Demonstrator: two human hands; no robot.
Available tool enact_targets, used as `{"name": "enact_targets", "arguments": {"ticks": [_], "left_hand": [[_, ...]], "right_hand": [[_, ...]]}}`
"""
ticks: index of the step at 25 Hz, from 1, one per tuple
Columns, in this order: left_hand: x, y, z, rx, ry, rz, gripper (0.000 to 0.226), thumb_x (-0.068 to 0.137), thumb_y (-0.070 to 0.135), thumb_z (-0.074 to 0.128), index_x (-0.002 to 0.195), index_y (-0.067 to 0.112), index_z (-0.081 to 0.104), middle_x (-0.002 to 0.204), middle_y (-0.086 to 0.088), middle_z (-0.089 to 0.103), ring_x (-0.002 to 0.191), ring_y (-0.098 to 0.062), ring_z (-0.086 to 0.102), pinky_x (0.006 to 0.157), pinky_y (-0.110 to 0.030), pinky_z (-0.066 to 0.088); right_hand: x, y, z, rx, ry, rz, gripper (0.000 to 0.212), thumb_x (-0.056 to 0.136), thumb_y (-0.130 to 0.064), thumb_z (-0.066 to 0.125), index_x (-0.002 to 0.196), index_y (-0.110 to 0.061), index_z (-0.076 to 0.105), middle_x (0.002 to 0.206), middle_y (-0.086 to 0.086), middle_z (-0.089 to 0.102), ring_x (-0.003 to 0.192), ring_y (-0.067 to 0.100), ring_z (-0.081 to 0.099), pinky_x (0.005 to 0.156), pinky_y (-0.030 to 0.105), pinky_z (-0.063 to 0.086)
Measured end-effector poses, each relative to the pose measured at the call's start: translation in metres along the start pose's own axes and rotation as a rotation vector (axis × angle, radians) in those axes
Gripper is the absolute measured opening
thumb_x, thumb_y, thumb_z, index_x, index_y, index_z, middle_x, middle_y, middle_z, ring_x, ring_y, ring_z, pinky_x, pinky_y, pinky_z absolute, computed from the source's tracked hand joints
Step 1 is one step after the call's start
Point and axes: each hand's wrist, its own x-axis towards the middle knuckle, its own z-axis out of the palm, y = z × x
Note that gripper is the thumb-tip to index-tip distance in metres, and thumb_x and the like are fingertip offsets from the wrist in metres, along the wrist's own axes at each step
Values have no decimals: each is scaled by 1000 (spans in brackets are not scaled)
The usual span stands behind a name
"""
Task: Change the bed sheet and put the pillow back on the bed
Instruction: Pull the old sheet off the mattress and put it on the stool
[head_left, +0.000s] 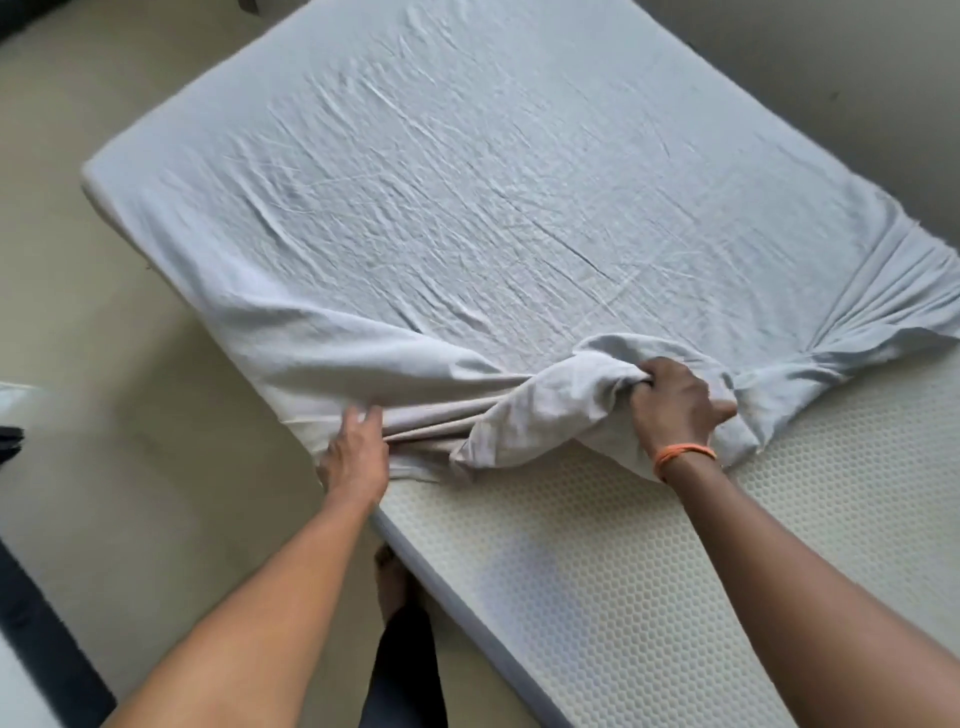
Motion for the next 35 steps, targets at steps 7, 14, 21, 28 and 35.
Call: {"name": "enact_targets", "arguments": {"ticks": [7, 14, 21, 28, 35], "left_hand": [[97, 57, -132, -401, 93, 310, 18, 85, 11, 59, 68, 7, 65, 73, -11, 69, 75, -28, 64, 60, -33, 31], [162, 115, -180, -294, -41, 470, 61, 83, 6, 51, 141, 23, 44, 138, -11, 45, 123, -34, 44, 102, -41, 41], [219, -10, -129, 278, 100, 220, 36, 94, 8, 37, 115, 19, 64, 121, -10, 64, 120, -36, 48, 102, -43, 36], [167, 116, -141, -375, 41, 304, 23, 86, 22, 55, 91, 10, 73, 90, -16, 73, 90, -35, 67, 79, -37, 48], [168, 89, -140, -586, -301, 362, 39, 72, 3, 56, 105, 11, 76, 101, -13, 75, 101, -26, 67, 58, -6, 38]], "right_hand": [[-60, -168, 80, -46, -269, -636, 95, 77, -39, 61, 154, -8, 14, 146, 13, 40, 134, 30, 41, 102, 54, 33], [24, -182, -12, 451, 225, -72, 40, 66, -20, 39, 93, -17, 68, 85, 9, 67, 92, 35, 61, 83, 49, 45], [4, -138, 61, 220, -160, -24, 53, 71, -22, 44, 119, -26, 66, 120, 6, 68, 115, 30, 57, 92, 44, 36], [23, -218, 44, 701, -64, -256, 68, 72, -36, 50, 140, -27, 47, 125, -7, 59, 115, 10, 53, 103, 43, 32], [76, -281, 39, 175, -411, -311, 35, 85, -52, 59, 112, -31, 66, 99, -4, 70, 106, 14, 59, 101, 48, 34]]}}
